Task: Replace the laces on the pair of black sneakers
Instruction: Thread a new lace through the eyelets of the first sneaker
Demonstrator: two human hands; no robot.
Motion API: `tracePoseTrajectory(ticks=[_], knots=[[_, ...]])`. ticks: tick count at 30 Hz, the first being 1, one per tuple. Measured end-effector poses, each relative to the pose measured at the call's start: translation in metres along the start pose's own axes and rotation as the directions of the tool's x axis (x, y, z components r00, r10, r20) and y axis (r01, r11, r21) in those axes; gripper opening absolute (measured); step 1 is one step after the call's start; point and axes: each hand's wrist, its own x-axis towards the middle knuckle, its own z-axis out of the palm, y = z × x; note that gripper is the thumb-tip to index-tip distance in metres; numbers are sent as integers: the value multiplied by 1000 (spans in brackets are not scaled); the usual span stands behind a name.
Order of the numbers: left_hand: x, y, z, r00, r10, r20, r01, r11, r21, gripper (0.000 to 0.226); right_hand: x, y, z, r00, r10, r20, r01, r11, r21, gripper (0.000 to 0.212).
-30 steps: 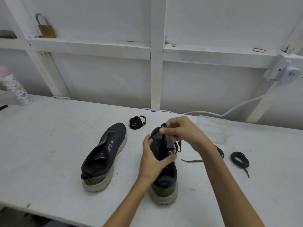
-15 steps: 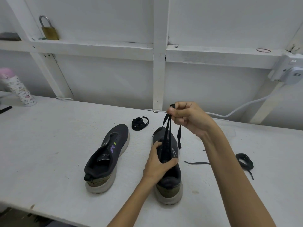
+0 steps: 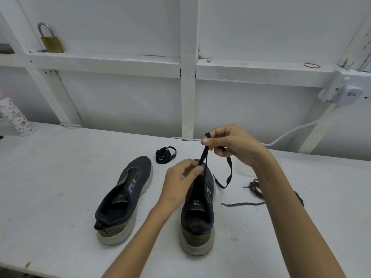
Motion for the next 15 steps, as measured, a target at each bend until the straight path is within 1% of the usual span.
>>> tracePoseTrajectory(ticks=[2,3,5,6,7,9,12,13,15], knots=[[10,11,-7,997,-33,62,34,999,-7,11,2,-1,-5,1000,5,-4,-5,1000,-16,19],[15,18,-10,992,-71,102,77,996,-55,13,3,-2,-7,1000,10,-12,-11,1000,-24,17],[25,32,-15,976,-143,165,180,956,-233,15,5,-7,-13,1000,13,-20,-14,999,-44,10],[31,39,-18,973,-149,175,197,934,-299,16,7,-11,-17,1000,12,-17,-13,999,-53,16],[39,45,-20,977,-131,169,180,932,-316,17,8,-15,-20,1000,14,-14,-15,998,-55,22],[55,58,-27,984,-83,156,126,948,-293,19,10,-27,-26,1000,2,4,-2,999,-54,30],[77,83,-39,989,-35,147,62,982,-181,24,16,-45,-33,996,-65,68,71,993,-94,30],[82,91,-43,987,-20,160,40,992,-122,25,18,-50,-34,992,-94,89,104,987,-121,30],[90,107,-48,971,-15,239,23,999,-30,28,24,-60,-33,981,-162,102,180,962,-204,27]])
